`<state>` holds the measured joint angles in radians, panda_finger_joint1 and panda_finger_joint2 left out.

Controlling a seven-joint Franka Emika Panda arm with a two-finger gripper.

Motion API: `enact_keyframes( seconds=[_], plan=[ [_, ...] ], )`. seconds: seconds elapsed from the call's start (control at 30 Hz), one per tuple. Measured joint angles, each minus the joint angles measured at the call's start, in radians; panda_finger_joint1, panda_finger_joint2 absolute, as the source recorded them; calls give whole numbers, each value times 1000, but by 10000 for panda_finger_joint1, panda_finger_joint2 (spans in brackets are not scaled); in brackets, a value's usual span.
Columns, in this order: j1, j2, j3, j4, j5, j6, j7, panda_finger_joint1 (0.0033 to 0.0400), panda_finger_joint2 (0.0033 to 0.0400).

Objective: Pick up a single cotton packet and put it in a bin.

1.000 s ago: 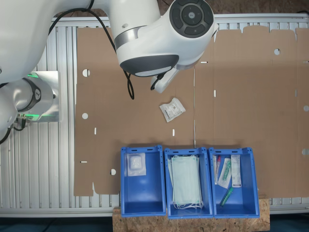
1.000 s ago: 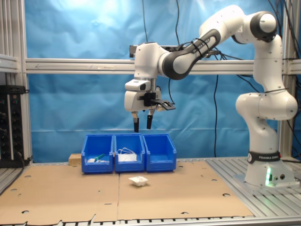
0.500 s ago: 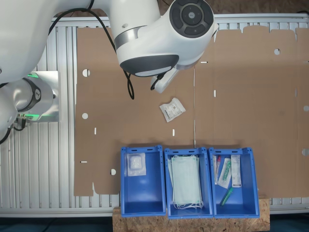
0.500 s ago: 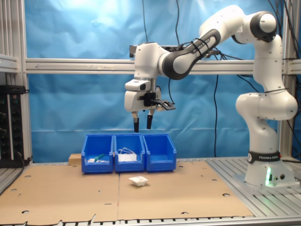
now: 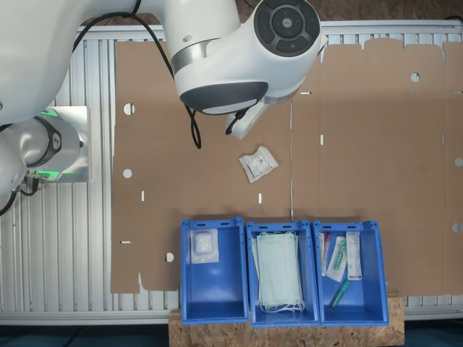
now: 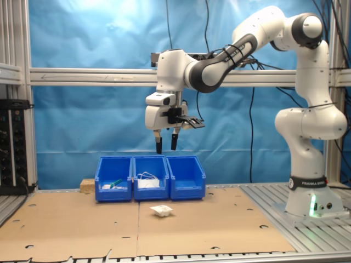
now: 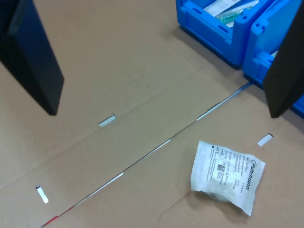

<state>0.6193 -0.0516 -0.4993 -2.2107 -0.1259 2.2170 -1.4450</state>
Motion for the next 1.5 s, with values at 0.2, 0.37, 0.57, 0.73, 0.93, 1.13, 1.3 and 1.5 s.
enact_keyframes(
  seconds=[0.2,0.37,0.57,0.73,0.93,1.13,1.3,1.5],
  plan=[
    [0,0,0,0,0,0,0,400,400],
    [0,0,0,0,0,0,0,400,400],
    [0,0,0,0,0,0,0,400,400],
    [0,0,0,0,0,0,0,400,400],
    [0,0,0,0,0,0,0,400,400],
    [0,0,0,0,0,0,0,400,400],
    [0,0,-1,0,0,0,0,400,400],
    [1,5,-20,0,0,0,0,400,400]
  ],
)
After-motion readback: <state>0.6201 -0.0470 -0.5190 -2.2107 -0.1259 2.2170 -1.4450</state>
